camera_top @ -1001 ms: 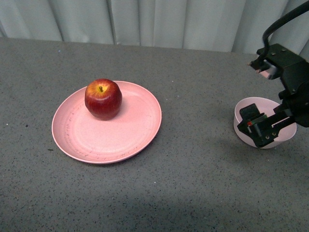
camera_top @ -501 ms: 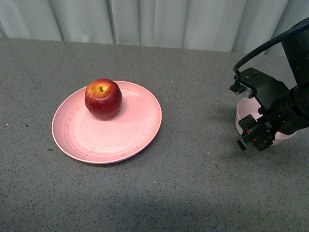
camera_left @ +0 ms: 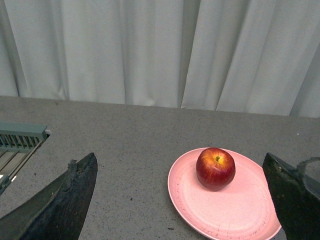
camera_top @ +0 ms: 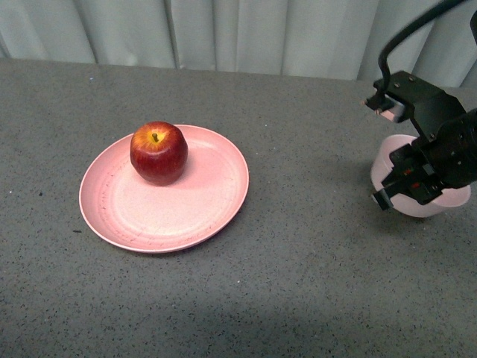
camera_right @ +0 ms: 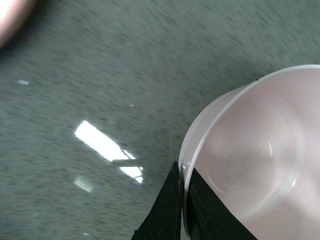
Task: Move apple from plate to bowl
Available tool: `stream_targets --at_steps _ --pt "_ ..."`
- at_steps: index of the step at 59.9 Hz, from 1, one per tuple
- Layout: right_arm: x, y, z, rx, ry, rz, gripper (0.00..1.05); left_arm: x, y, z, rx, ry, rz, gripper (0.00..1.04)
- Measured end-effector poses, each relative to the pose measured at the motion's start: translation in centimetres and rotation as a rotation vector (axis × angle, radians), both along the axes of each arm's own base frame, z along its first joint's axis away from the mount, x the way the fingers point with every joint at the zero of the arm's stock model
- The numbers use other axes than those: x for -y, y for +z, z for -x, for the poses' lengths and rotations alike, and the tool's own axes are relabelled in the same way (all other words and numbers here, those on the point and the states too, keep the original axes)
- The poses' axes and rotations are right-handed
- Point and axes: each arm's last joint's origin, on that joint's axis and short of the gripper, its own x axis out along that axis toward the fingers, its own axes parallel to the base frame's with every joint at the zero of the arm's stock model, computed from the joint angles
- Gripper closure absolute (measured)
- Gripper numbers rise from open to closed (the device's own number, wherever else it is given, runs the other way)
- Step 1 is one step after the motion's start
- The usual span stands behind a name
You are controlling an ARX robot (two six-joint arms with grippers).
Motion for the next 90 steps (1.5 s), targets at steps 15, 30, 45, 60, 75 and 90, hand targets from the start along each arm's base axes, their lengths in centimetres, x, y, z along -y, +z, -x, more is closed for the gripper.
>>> stream_targets --at_steps 15,30,45,60,75,90 --pt "-4.6 1.1 0.5 -0.021 0.12 -0.123 1.04 0.0 0.0 0.0 0.0 0.0 0.0 0.07" --pt "-7.4 -0.2 -0.2 -0.059 0.145 -0.143 1.04 0.0 0.0 0.0 0.0 0.0 0.0 0.07" --pt "-8.6 -1.1 -0.5 -0.095 0.15 -0.151 1.04 0.0 0.0 0.0 0.0 0.0 0.0 0.07" --pt "-9.3 -1.6 -0.5 -0.085 0.134 -0.166 0.77 0.0 0.0 0.0 0.0 0.0 0.0 0.07" --pt "-8.3 0.2 0.6 0.053 0.09 -0.238 0.4 0.0 0.0 0.0 0.0 0.0 0.0 0.07" --pt "-4.1 4.9 3.3 0.483 -0.147 -0.23 0.08 0.0 0.0 0.0 0.0 0.0 0.0 0.07"
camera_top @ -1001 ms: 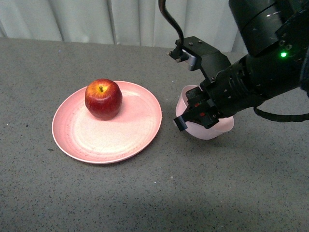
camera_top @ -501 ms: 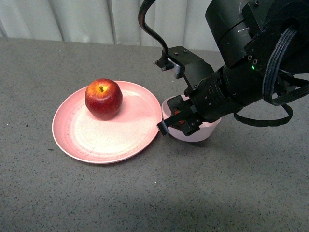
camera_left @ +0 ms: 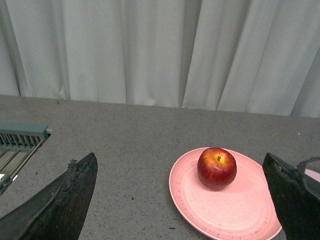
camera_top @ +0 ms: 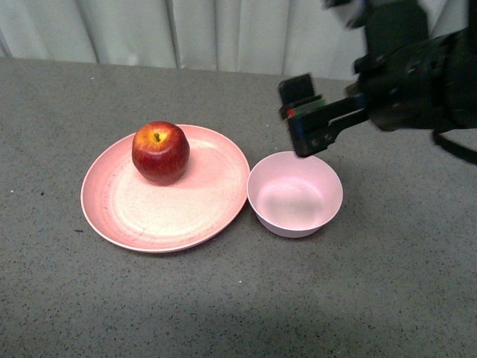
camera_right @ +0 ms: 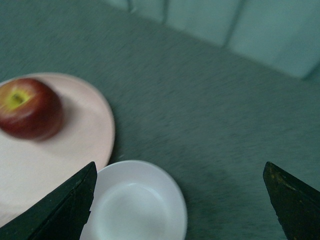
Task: Move apple from plate to bowl
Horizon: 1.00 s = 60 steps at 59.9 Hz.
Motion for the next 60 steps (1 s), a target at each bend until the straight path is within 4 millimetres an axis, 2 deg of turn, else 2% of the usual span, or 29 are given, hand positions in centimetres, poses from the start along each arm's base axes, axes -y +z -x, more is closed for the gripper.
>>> stream_targets --at_steps 9,14,24,35,46,60 --pt "3.7 0.9 2.3 0.149 -0.269 0.029 0.09 0.0 0.0 0.0 0.0 0.0 0.0 0.07" --pt "5.5 0.9 3.7 0.19 -0.357 0.029 0.1 0.0 0.0 0.0 0.0 0.0 0.0 0.07" --pt "7.9 1.4 7.5 0.418 -0.418 -0.132 0.38 0.0 0.0 0.0 0.0 0.0 0.0 0.07" --pt "9.3 1.5 10.1 0.427 -0.417 -0.149 0.68 0.0 0.0 0.0 0.0 0.0 0.0 0.07" --pt "10.4 1.5 12.7 0.425 -0.42 -0.15 1.04 0.0 0.0 0.0 0.0 0.0 0.0 0.07" --pt "11.7 1.6 14.9 0.424 -0.407 -0.16 1.04 0.0 0.0 0.0 0.0 0.0 0.0 0.07"
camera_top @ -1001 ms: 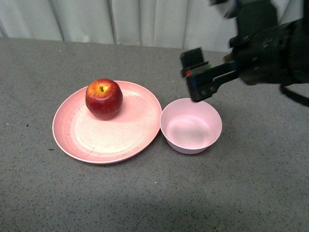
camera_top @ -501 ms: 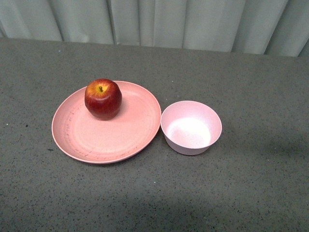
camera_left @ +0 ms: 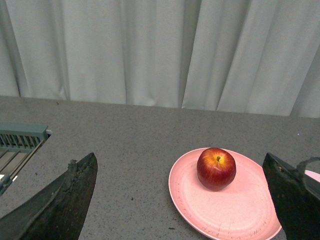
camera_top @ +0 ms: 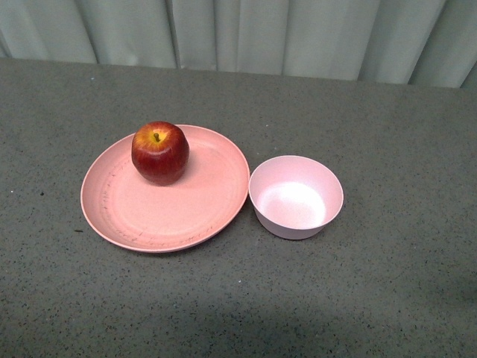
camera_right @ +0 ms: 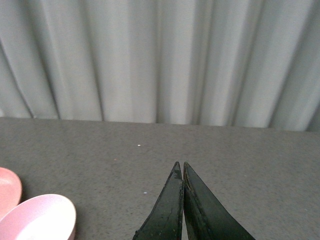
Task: Move apple from plate to bowl
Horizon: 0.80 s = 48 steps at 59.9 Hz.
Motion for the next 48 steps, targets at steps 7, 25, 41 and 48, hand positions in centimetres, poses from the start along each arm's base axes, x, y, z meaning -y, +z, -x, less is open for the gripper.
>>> stream_targets --at_steps 7,25,41,48 --pt "0.3 0.0 0.9 0.0 -0.018 0.0 1.04 0.0 0.0 0.0 0.0 0.0 0.0 0.07" --pt "0.3 0.2 2.7 0.006 -0.016 -0.001 1.04 0.0 0.0 0.0 0.0 0.0 0.0 0.07" --pt "0.3 0.6 3.9 0.019 -0.016 -0.001 1.04 0.0 0.0 0.0 0.0 0.0 0.0 0.07" --pt "0.3 0.6 4.2 0.021 -0.016 -0.001 1.04 0.0 0.0 0.0 0.0 0.0 0.0 0.07"
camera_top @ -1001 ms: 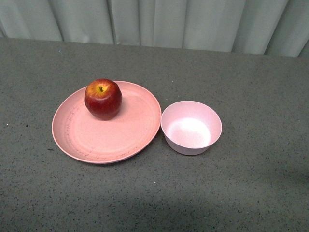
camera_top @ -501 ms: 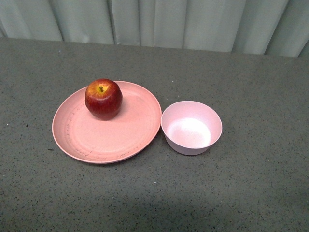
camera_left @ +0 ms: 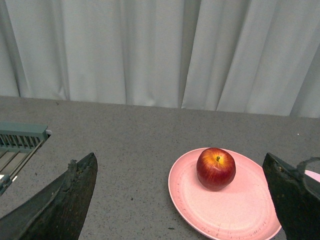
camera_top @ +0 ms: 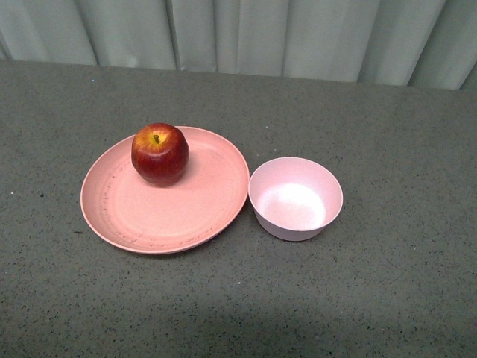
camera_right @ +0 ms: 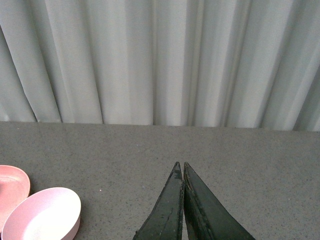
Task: Move apple from plate to bowl
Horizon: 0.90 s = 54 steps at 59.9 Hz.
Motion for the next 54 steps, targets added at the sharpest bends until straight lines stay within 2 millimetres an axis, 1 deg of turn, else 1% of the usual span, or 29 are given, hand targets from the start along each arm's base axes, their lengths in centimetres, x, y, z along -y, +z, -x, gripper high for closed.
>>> stream_targets --at_steps 42,47,54 --pt "0.0 0.0 1.5 0.003 0.0 0.0 1.04 0.0 0.0 0.0 0.0 0.0 0.0 0.07" --pt "0.0 -0.5 2.1 -0.032 0.002 0.0 1.04 0.0 0.0 0.0 0.0 0.0 0.0 0.07" --pt "0.0 -0.2 2.5 0.0 0.003 0.0 1.04 0.0 0.0 0.0 0.0 0.0 0.0 0.07"
